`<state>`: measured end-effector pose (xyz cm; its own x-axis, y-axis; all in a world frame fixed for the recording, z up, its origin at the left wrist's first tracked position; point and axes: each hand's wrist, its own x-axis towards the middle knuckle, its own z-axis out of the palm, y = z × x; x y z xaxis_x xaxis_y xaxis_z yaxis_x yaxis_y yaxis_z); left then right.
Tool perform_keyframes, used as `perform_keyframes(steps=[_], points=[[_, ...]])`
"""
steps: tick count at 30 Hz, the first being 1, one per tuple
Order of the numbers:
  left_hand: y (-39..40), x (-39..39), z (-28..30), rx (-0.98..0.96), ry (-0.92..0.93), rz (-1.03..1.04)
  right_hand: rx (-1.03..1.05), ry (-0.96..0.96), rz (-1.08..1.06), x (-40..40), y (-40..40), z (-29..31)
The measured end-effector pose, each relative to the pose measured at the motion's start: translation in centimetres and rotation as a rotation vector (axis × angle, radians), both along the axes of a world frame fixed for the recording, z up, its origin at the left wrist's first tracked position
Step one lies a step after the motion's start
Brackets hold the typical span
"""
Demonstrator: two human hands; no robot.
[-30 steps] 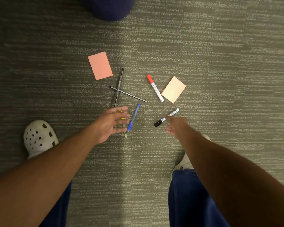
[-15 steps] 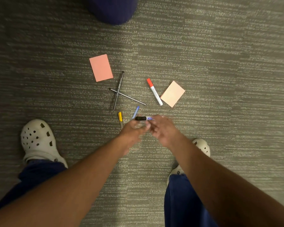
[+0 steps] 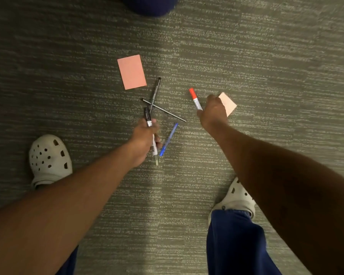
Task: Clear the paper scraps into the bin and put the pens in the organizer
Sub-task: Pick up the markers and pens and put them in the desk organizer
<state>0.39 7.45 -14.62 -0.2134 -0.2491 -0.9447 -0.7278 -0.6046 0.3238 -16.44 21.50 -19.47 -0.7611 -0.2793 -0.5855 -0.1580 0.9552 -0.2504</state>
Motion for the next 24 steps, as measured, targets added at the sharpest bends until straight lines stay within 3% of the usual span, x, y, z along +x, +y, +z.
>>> perform_keyframes(steps=[3, 5, 7, 9, 11, 14, 18, 24], points=[[-0.9, 1.0, -0.3, 0.040, 0.077, -0.014, 0.042, 0.004, 0.126, 0.0, -0.4, -1.2], [-1.5, 1.3, -0.4, -0.003, 0.102, 0.023, 0.018, 0.037, 0.101, 0.5, -0.5, -1.0], [-1.9, 1.5, -0.4, -0.015, 0.098, 0.090, -0.044, 0.011, -0.046, 1.5, -0.6, -0.5], [-2.1, 1.6, -0.2, 0.000, 0.101, 0.125, -0.173, -0.128, -0.256, 3.5, -0.9, 0.5], [-2.0, 1.5, 0.1, 0.008, 0.124, 0.096, -0.346, -0.275, -0.327, 6.6, -1.7, 2.1], [-1.9, 1.7, 0.6, 0.022, 0.150, 0.040, -0.509, -0.393, -0.291, 10.7, -3.0, 4.2], [-2.7, 3.1, 0.7, 0.006, 0.152, -0.034, -0.537, -0.324, -0.315, 12.9, -4.4, 4.4], [-5.4, 5.2, 0.3, -0.034, 0.113, -0.043, -0.593, -0.421, -0.038, 13.8, -6.0, 3.6]])
